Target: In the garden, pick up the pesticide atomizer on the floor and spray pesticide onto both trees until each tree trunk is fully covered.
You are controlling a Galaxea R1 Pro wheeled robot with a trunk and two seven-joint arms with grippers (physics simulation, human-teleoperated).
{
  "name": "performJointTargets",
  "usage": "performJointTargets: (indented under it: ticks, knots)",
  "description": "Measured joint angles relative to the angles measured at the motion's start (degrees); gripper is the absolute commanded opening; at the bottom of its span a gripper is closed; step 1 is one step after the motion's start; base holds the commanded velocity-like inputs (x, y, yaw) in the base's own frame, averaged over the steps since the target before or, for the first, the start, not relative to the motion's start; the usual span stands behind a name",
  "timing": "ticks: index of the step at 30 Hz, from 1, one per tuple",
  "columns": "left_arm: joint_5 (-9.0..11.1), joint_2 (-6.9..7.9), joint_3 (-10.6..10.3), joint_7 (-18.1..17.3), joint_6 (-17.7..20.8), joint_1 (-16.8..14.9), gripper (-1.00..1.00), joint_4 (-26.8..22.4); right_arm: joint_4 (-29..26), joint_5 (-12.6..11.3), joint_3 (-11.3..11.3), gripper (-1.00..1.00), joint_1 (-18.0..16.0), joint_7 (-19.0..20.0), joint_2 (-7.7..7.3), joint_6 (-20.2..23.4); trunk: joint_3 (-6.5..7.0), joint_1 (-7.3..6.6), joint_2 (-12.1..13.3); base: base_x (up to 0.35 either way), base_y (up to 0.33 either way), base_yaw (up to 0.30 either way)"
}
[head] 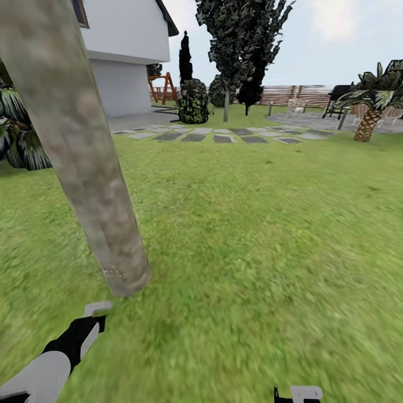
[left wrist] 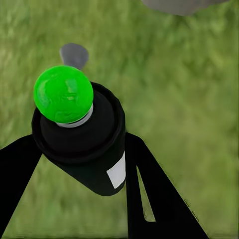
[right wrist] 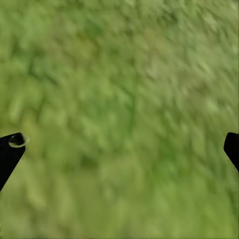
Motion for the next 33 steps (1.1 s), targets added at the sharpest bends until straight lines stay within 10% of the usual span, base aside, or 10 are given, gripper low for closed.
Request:
performJointTargets:
  ticks: [6, 10, 16, 22, 28, 33]
  knots:
    - [0.2, -0.03, 0.0, -0.6, -0.8, 0.0, -1.00, -0.1, 0.0, 0.0, 0.0, 1.00, 0.0, 0.0, -0.15, 0.0, 0.00, 0.00, 0.0, 0.000, -0.006, 0.027]
    - [0.1, -1.45, -0.4, -7.0, -0.5, -0.7, -1.00, -2.6, 0.0, 0.0, 0.0, 1.00, 0.0, 0.0, -0.27, 0.0, 0.01, 0.00, 0.0, 0.000, 0.000, 0.000]
    - [-0.1, 5.10, -0.4, -11.5, 0.1, -0.7, -1.00, -7.0, -0.1, -0.1, 0.0, 1.00, 0.0, -0.1, -0.26, 0.0, 0.00, 0.00, 0.0, 0.000, 0.000, 0.023]
    - [0.2, 5.26, -0.4, -16.2, 0.2, -0.9, -1.00, -9.4, -0.3, -0.2, -0.2, 1.00, 0.0, -0.3, -0.21, 0.0, 0.00, 0.00, 0.0, 0.000, 0.000, 0.259]
    - [-0.2, 7.20, -0.4, -19.5, 9.9, -2.0, -1.00, -17.9, -0.3, -0.2, -0.1, 1.00, 0.0, -0.2, -0.25, 0.0, 0.00, 0.00, 0.0, 0.000, 0.000, 0.183]
    - [0.6, 4.53, -4.1, -19.4, 10.2, -2.2, -1.00, -18.4, -0.3, -0.2, -0.1, 1.00, 0.0, -0.2, -0.25, 0.0, 0.00, 0.00, 0.0, 0.000, 0.000, 0.005]
